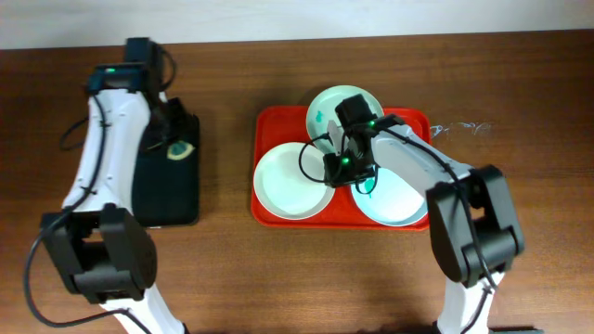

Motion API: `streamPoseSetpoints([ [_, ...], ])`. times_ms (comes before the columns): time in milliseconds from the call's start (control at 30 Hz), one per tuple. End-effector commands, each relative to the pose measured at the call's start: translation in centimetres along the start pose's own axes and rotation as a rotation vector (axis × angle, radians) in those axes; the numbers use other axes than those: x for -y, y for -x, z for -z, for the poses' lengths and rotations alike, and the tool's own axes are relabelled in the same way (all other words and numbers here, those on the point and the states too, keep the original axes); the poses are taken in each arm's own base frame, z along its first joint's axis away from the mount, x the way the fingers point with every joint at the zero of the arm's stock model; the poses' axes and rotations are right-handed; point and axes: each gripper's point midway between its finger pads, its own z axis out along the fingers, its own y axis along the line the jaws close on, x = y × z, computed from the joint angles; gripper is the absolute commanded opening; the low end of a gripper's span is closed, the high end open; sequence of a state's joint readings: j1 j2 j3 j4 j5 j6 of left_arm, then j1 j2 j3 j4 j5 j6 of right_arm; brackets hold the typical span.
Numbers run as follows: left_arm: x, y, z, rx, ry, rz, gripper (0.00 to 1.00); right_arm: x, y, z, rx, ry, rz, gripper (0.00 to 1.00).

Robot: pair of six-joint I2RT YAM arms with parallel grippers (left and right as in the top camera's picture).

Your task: Clean dirty plates on tray and stack at the side

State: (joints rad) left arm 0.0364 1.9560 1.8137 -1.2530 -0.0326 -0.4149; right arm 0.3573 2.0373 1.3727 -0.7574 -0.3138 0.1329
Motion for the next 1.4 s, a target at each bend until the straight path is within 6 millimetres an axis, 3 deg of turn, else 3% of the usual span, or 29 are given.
streamPoseSetpoints([
  [0,-2.1,0.8,0.3,0.003,-0.002,0.042,0.0,0.6,-0.8,-1.4,-0.039,-0.018,-0.025,0.27],
  [33,-2.4,0.9,0.3,0.003,-0.001,0.049,0.0,0.6,-0.7,-1.4,-0.035,-0.017,-0.024,0.2],
  [67,-2.5,1.0,0.3,0.003,0.0,0.052,0.0,0.6,-0.6,-1.4,-0.028,-0.016,-0.023,0.04],
  [133,-2.5,1.0,0.3,0.004,0.0,0.052,0.0,0.3,-0.1,-0.9,-0.021,-0.016,-0.021,0.04],
  [233,-2.5,1.0,0.3,0.005,-0.001,0.052,0.0,0.7,1.9,2.7,0.011,-0.137,-0.005,0.04],
  [367,-2.4,1.1,0.3,0.011,-0.003,0.052,0.0,0.0,4.5,11.9,0.094,-0.521,0.101,0.04],
  [500,-2.4,1.1,0.3,0.011,-0.003,0.052,0.0,-2.0,5.5,18.9,0.206,-0.888,0.236,0.04],
  [633,-2.4,1.1,0.3,0.011,-0.003,0.052,0.0,-5.7,6.2,24.0,0.314,-1.232,0.447,0.04],
  [733,-2.4,1.1,0.3,0.011,-0.003,0.052,0.0,-9.5,5.9,27.3,0.386,-1.489,0.596,0.04],
  [833,-2.4,1.2,0.3,0.011,-0.003,0.052,0.0,-11.9,5.3,27.1,0.401,-1.508,0.673,0.04],
  [933,-2.4,1.1,0.3,0.011,-0.003,0.051,0.0,-11.6,5.2,22.1,0.325,-1.196,0.672,0.04],
  [967,-2.4,1.1,0.3,0.01,-0.003,0.051,0.0,-11.3,5.3,18.3,0.26,-0.914,0.63,0.04],
  [1033,-2.4,1.1,0.3,0.009,-0.003,0.051,0.0,-9.2,6.3,14.4,0.169,-0.488,0.484,0.04],
  [1133,-2.4,1.0,0.3,0.007,-0.002,0.051,0.0,-4.0,7.2,13.9,0.106,-0.182,0.268,0.04],
  [1200,-2.4,1.1,0.3,0.008,-0.002,0.051,0.0,1.6,7.6,14.6,0.094,-0.033,0.083,0.04],
  [1233,-2.4,1.1,0.3,0.008,-0.002,0.051,0.0,5.3,7.6,15.0,0.097,0.03,-0.027,0.04],
  [1333,-2.4,1.1,0.3,0.008,-0.002,0.051,0.0,12.0,6.9,15.9,0.129,0.157,-0.156,0.04],
  [1367,-2.4,1.1,0.3,0.008,-0.002,0.051,0.0,16.3,6.2,16.4,0.156,0.191,-0.26,0.04],
])
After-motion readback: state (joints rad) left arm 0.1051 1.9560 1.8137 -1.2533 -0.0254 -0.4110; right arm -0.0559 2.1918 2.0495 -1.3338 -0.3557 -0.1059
